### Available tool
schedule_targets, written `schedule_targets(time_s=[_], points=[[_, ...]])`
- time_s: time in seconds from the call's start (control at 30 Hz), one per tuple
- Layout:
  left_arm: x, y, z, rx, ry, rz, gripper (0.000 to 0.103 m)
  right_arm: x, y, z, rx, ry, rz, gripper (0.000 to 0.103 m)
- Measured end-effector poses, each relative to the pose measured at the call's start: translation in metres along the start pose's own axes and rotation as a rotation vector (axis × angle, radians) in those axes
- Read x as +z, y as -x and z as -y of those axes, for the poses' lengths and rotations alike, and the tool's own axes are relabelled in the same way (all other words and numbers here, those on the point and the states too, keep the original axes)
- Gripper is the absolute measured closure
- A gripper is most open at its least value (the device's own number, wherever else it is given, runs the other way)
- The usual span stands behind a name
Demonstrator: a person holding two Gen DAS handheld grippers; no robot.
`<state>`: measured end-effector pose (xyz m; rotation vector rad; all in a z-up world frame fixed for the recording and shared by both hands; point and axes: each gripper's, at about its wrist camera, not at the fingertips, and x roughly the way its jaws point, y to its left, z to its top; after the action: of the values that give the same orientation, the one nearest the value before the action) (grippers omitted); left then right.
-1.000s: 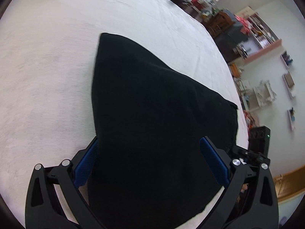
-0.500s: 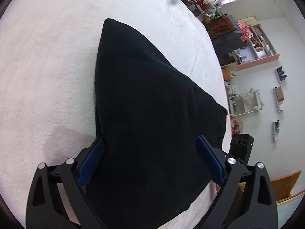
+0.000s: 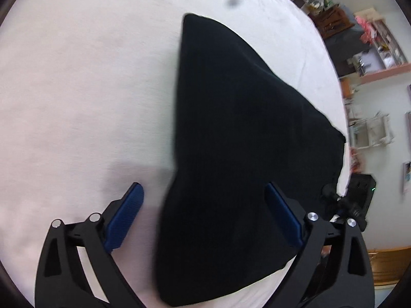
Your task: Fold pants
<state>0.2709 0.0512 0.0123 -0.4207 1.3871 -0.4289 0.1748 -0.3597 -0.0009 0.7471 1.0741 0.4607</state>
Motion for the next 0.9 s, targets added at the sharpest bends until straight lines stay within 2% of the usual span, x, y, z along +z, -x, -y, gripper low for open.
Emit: schedule_targets(time_s=[0.13,0.27,0.4,0.53,0.7,0.9], points=[[0.000,-0.008,0.014,-0.045,-0.050,-0.002,0.010,0.000,-0.002,-0.003,-0.006,0.010,0.001,0.042],[0.002,-0.006,0.011,-0.007,-0.051,0.014,0.040,-0.002,-0.005,-0.013,-0.059,0.047,0.017,0.042],[0.001,0.000,0.013,-0.029,-0.041,0.029,0.055,-0.007,-0.008,-0.028,-0.156,0.121,0.041,0.044],[-0.005,-0.003,0.027,-0.030,-0.059,0.054,0.072,-0.009,-0.008,-0.040,-0.203,0.166,0.060,0.052],[-0.010,0.003,0.030,-0.046,-0.075,0.106,0.078,-0.017,-0.008,-0.072,-0.320,0.299,0.109,0.059],[-0.011,0.012,0.030,-0.060,-0.092,0.146,0.080,-0.023,-0.006,-0.102,-0.406,0.438,0.154,0.062]])
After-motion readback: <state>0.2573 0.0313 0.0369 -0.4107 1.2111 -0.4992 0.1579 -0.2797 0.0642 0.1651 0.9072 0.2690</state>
